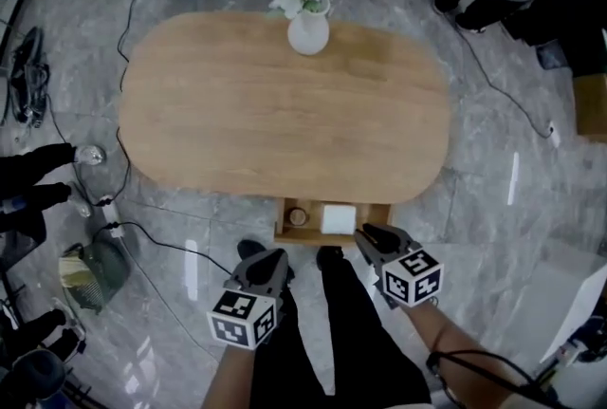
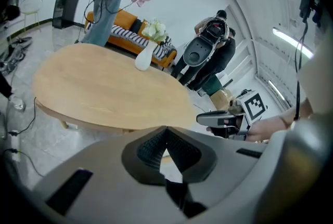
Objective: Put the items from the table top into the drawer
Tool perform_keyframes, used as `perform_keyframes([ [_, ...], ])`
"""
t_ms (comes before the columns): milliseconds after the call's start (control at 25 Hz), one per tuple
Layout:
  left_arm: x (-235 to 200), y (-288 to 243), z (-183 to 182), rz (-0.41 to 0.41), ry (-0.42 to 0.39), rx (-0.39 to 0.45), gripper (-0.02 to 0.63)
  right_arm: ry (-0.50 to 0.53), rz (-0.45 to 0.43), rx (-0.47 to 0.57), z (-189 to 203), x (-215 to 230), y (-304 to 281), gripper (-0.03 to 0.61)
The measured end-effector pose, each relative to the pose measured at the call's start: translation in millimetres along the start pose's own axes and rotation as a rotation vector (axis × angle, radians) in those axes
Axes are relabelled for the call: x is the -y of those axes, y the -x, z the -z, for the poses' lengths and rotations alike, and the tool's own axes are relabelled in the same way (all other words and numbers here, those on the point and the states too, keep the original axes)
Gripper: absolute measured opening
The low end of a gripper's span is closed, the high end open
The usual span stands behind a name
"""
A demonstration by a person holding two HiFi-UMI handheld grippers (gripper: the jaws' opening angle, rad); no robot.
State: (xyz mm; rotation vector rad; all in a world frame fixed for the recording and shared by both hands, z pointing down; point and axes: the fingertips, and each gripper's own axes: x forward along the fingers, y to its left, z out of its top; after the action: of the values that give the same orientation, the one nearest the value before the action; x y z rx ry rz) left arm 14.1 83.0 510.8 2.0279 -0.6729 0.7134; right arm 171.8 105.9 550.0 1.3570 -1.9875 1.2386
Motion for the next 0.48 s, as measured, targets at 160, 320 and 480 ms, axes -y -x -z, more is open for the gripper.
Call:
perform_keyframes([
  [160,25.6,34.2,-26.5,-0.028,0.02,0.053,0.0,0.062,-0.072,0.003,-35.5,-32.0,31.4,0.062],
  [320,43.1,67.1,-48.3,-0.065,0.035,0.111,0.0,0.139,-0.159,0.005,-70.1,-67.7,55.9,0.048],
  [480,55.1,97.4,-65.5,-0.1,0.062,0.161,0.0,0.193,-0.225,0.017,-104.3,-96.5,78.6,0.036],
])
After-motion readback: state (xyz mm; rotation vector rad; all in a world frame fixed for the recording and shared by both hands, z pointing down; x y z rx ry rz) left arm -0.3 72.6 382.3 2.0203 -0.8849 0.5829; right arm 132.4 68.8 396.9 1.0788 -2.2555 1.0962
